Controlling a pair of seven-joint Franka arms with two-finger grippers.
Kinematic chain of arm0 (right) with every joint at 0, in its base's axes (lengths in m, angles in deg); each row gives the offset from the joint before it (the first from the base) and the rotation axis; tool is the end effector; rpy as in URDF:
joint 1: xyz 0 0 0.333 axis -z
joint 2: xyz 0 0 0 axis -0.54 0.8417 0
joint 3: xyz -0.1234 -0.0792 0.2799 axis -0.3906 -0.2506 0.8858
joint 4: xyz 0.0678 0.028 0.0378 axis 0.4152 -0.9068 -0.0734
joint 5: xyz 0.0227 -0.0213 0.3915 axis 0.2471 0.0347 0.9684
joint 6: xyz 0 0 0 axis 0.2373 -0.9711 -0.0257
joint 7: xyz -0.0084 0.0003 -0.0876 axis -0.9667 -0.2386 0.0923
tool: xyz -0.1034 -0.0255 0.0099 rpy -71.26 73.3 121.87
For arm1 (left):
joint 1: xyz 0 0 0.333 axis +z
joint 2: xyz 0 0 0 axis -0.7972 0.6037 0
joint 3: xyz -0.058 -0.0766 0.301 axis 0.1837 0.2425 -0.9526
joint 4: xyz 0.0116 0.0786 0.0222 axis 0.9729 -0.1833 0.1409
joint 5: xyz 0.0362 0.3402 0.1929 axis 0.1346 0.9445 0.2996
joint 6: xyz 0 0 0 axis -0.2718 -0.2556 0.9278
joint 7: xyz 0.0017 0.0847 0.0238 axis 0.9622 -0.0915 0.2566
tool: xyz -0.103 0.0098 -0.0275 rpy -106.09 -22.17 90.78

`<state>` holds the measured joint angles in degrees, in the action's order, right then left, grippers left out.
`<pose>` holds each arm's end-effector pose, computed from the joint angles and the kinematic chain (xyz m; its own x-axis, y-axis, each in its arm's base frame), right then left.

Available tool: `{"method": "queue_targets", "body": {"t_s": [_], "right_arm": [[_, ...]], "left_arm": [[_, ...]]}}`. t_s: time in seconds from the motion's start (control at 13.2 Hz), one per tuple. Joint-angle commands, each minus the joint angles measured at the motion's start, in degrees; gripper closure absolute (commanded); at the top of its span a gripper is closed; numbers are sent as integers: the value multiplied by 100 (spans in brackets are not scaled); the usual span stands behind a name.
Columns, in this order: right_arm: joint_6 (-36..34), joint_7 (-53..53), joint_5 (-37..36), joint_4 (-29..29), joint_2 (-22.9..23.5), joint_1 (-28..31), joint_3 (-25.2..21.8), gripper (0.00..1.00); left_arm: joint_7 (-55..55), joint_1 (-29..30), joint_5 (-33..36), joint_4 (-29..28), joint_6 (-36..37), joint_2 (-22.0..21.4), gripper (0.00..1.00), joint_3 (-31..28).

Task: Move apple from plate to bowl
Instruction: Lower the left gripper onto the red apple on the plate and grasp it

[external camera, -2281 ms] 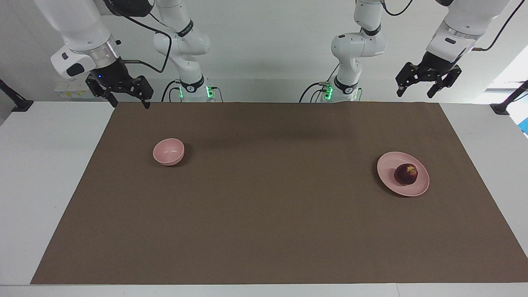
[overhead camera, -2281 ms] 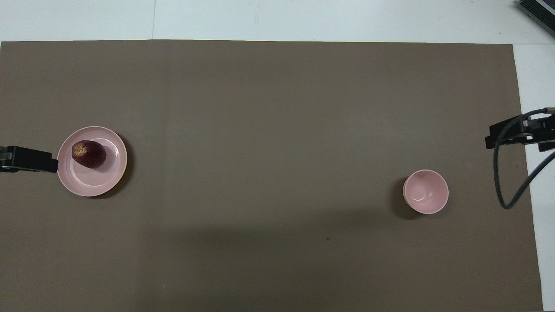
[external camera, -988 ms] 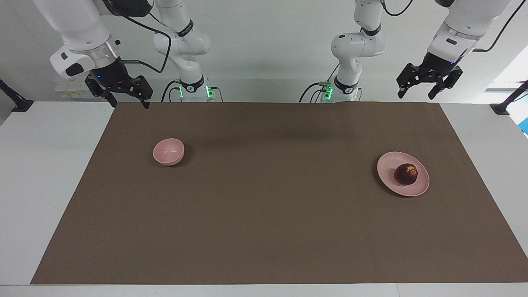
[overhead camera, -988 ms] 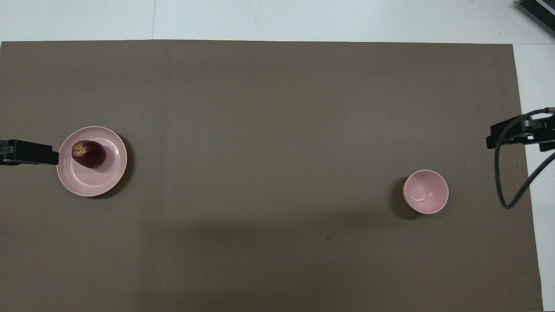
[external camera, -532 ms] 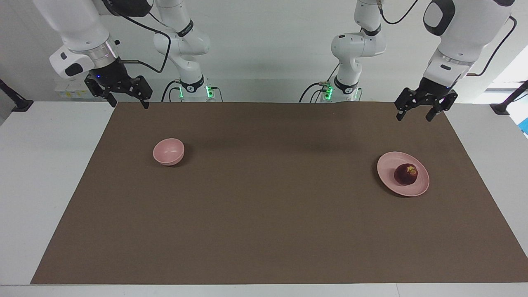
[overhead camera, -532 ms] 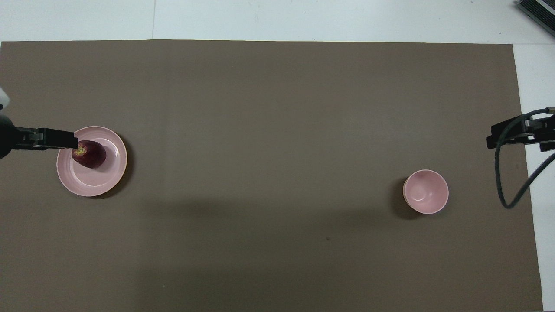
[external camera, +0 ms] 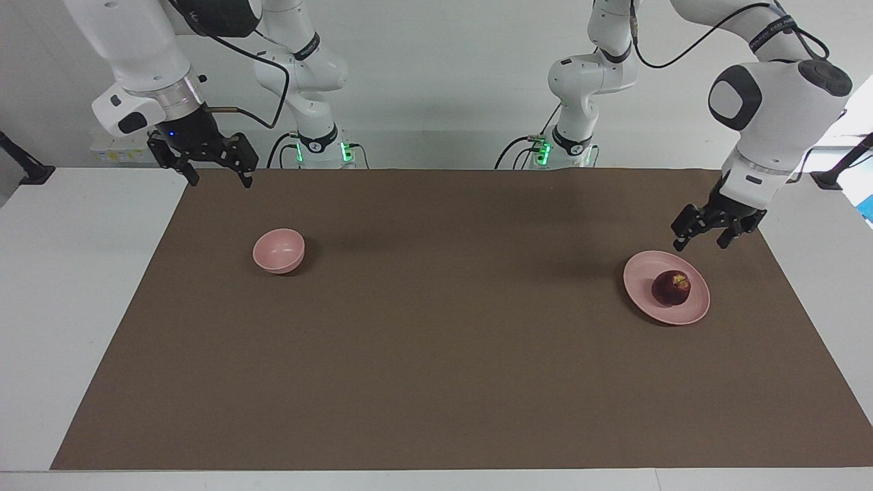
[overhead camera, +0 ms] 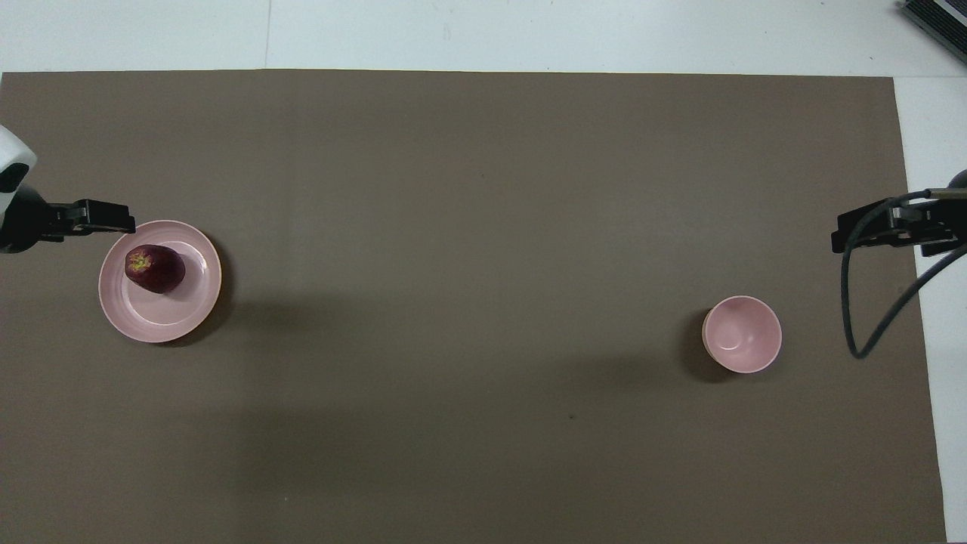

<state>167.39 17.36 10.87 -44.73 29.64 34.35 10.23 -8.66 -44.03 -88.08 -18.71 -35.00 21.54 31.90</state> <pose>0.5594 -0.0061 0.6332 0.9978 -0.0618 -0.0248 -0.0616 -0.9981 0.0063 0.5911 0.0447 0.4893 0.9891 0.0703 0.1297 0.0642 -0.9967 0.0506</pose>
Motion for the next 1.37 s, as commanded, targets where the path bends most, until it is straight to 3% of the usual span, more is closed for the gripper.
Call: {"method": "queue_targets", "body": {"t_s": [0.0,0.23,0.46,0.84,1.22,1.29], "right_arm": [[222,-130,121,-513,-287,27,11,0],[432,-131,121,-732,-392,18,20,0],[520,-87,165,-830,-419,-79,11,0],[635,-69,409,-1023,-418,-79,11,0],[1214,-60,559,-1339,-313,-184,11,0],[1311,-60,621,-1418,-304,-184,11,0]], "left_arm": [[-174,171,-72,-400,-788,415,0,35],[-174,171,-72,-665,-1529,803,0,35],[-174,180,-72,-1033,-1556,777,0,26],[-139,198,-63,-1140,-1548,812,0,35],[-121,154,-63,-1333,-1495,777,0,35],[-121,162,-63,-1333,-1417,768,39,26]]}}
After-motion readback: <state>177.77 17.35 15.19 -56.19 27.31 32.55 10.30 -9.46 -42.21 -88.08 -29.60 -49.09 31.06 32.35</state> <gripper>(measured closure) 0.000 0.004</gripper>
